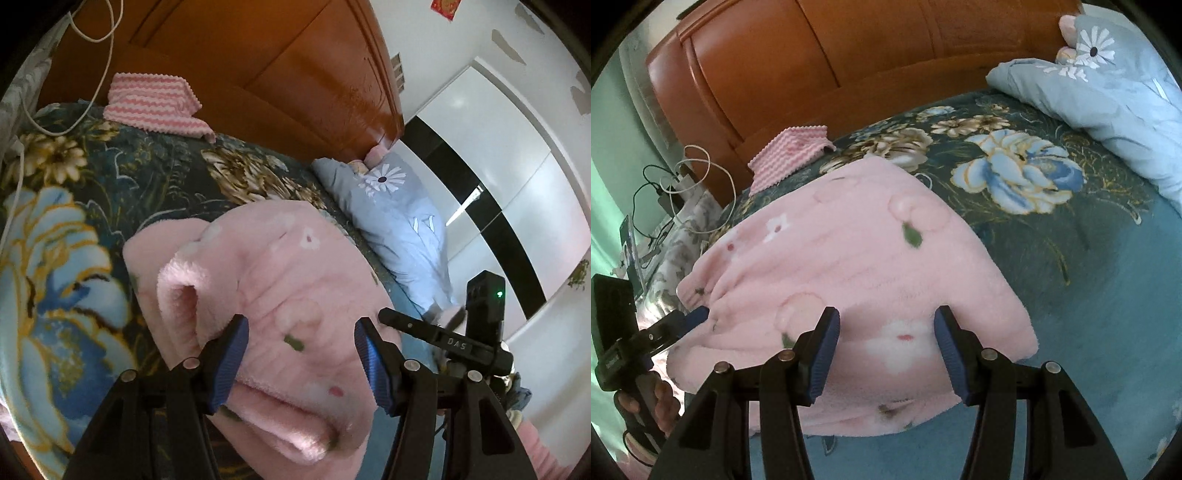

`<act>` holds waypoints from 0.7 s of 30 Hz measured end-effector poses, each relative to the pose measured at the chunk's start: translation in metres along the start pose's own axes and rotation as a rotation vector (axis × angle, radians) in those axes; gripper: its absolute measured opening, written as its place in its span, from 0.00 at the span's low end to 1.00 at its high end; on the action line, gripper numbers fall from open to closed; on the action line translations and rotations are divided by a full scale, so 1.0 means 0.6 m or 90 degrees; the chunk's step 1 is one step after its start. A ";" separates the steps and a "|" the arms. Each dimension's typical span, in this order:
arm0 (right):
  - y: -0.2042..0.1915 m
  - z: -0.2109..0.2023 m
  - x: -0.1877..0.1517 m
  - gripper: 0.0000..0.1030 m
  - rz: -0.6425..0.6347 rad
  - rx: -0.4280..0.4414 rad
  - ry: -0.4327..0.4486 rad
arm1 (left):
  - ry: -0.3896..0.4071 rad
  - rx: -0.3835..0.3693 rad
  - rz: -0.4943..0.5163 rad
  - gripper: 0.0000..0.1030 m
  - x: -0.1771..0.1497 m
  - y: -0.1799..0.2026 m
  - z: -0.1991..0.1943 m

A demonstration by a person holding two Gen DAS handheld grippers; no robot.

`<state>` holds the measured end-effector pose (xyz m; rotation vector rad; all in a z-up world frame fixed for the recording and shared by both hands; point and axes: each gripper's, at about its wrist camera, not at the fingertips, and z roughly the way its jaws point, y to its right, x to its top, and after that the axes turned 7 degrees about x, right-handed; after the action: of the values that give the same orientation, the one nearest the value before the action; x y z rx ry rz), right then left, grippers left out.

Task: Fold clothes

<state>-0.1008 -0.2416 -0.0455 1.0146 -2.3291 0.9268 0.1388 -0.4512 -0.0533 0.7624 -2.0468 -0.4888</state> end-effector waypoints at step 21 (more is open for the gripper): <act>-0.069 -0.021 -0.163 0.59 -0.022 -0.140 0.057 | -0.003 0.233 0.136 0.62 -0.115 0.086 -0.028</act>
<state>-0.0051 -0.2073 -0.0798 0.9010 -2.2715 0.6718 0.1656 -0.3675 -0.0551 0.7402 -2.2209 0.0071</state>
